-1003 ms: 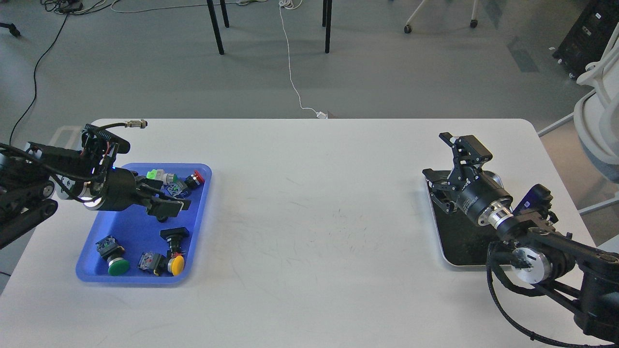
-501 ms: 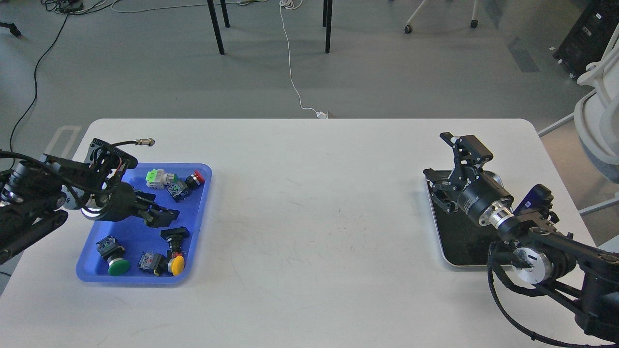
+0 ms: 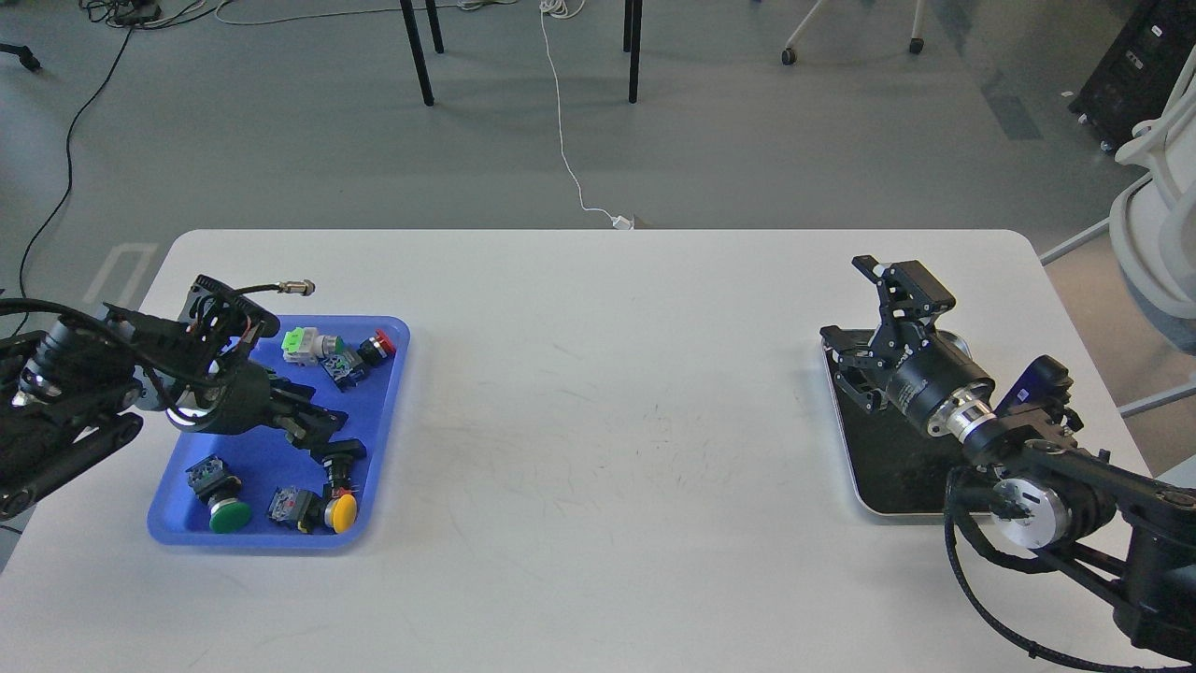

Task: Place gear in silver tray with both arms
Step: 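Grasp another small black gear in the blue tray with the left gripper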

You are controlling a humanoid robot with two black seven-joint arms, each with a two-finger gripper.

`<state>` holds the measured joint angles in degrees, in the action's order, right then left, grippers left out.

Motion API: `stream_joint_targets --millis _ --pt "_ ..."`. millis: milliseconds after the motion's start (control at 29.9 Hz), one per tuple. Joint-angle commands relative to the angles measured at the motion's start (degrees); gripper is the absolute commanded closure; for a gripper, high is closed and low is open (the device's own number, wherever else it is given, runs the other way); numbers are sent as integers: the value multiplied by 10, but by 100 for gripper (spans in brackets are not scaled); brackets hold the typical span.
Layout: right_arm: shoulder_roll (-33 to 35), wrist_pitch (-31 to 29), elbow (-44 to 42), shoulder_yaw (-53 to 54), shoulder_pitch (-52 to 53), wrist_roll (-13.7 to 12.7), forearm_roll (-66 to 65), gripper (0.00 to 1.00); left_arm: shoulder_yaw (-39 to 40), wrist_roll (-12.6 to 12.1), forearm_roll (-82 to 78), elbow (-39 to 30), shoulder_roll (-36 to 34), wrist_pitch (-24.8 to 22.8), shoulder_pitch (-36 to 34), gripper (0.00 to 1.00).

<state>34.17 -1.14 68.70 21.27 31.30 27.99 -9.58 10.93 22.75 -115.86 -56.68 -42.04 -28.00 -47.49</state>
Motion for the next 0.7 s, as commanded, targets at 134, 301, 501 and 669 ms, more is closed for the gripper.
stream_joint_targets --millis 134,301,501,669 --pt "1 0 0 1 0 0 0 3 -3 0 0 0 -1 0 0 44" --pt "1 0 1 3 0 0 0 3 -4 -1 -1 2 -1 0 1 60" --pt "0 0 2 4 0 0 0 3 -4 -4 -19 7 -1 0 3 77" --pt "0 0 1 4 0 0 0 3 -4 -7 -20 13 0 0 3 84"
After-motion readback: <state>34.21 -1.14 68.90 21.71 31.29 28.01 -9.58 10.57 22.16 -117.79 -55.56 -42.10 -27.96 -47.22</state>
